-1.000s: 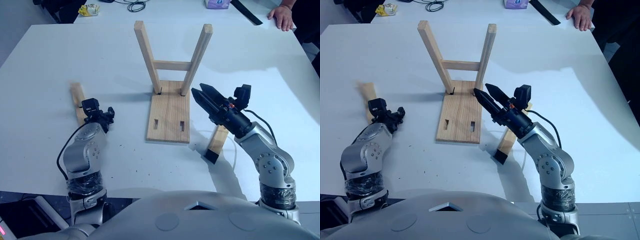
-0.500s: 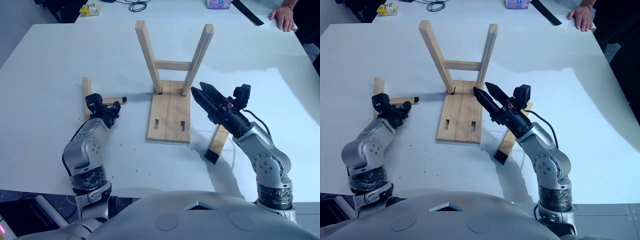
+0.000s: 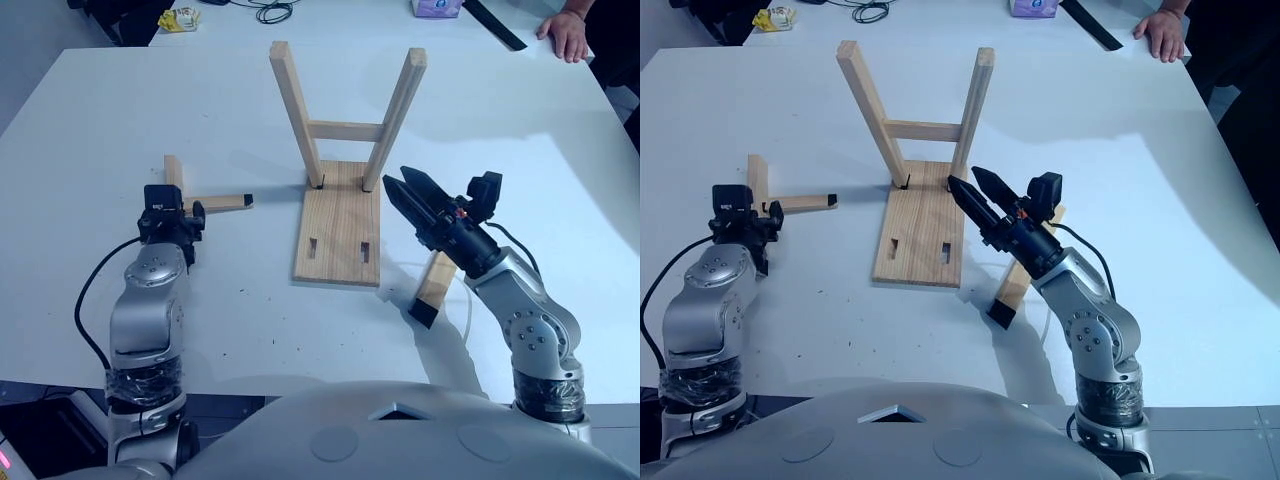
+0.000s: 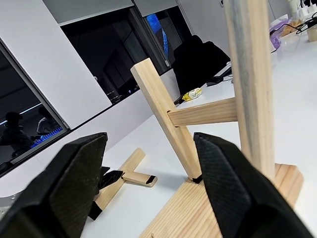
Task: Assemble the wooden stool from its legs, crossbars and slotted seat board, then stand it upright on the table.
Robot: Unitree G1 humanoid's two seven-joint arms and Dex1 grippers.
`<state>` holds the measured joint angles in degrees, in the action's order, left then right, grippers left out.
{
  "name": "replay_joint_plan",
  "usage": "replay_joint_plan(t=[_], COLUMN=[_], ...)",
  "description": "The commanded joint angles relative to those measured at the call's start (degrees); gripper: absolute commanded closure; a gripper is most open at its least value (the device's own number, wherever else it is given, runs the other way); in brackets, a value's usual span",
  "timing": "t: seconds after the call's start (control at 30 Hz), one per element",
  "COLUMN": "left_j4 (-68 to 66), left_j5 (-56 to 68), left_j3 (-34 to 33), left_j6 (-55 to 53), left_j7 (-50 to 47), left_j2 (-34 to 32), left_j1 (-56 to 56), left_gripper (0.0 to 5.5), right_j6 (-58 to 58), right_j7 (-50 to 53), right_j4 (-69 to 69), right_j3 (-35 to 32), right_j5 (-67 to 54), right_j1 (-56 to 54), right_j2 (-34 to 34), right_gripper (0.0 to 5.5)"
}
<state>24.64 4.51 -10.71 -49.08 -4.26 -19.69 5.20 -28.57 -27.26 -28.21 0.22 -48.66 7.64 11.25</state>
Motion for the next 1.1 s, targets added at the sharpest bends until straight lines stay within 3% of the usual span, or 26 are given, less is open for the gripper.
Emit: replay_joint_plan(t=[0.03,0.23,0.4,0.63,0.83,1.1], left_j4=[-1.3,-1.4,-1.2,0.8,1.6,-1.2], left_j5=[-1.8,-1.2,1.7,6.7,11.0,28.3], left_j3=[-0.8,-2.6,-7.8,-16.6,-27.8,-52.1], left_j6=[-0.7,-2.5,-7.7,-16.4,-21.6,-27.5], left_j7=[1.0,1.9,1.0,-0.5,-3.5,-9.4], left_j2=[-1.2,-0.1,5.2,13.2,21.1,35.1], left_j1=[1.3,1.6,0.3,-3.2,-8.9,-21.6], left_gripper=[2.29,2.29,2.29,3.49,4.37,4.4], right_j6=[0.8,1.4,1.6,1.4,1.4,1.0], right_j7=[0.2,0.2,0.2,0.4,0.5,0.7], right_j4=[-0.4,-0.6,-0.5,-0.7,-0.9,-1.0], right_j3=[0.7,1.2,1.3,1.4,1.4,1.3], right_j5=[1.1,1.7,1.8,1.7,1.7,1.4], right_j1=[0.7,1.8,2.0,2.0,2.1,2.1], right_j2=[-0.4,-0.9,-1.0,-0.9,-0.8,-0.7], right_gripper=[2.28,2.28,2.28,2.28,2.28,2.28])
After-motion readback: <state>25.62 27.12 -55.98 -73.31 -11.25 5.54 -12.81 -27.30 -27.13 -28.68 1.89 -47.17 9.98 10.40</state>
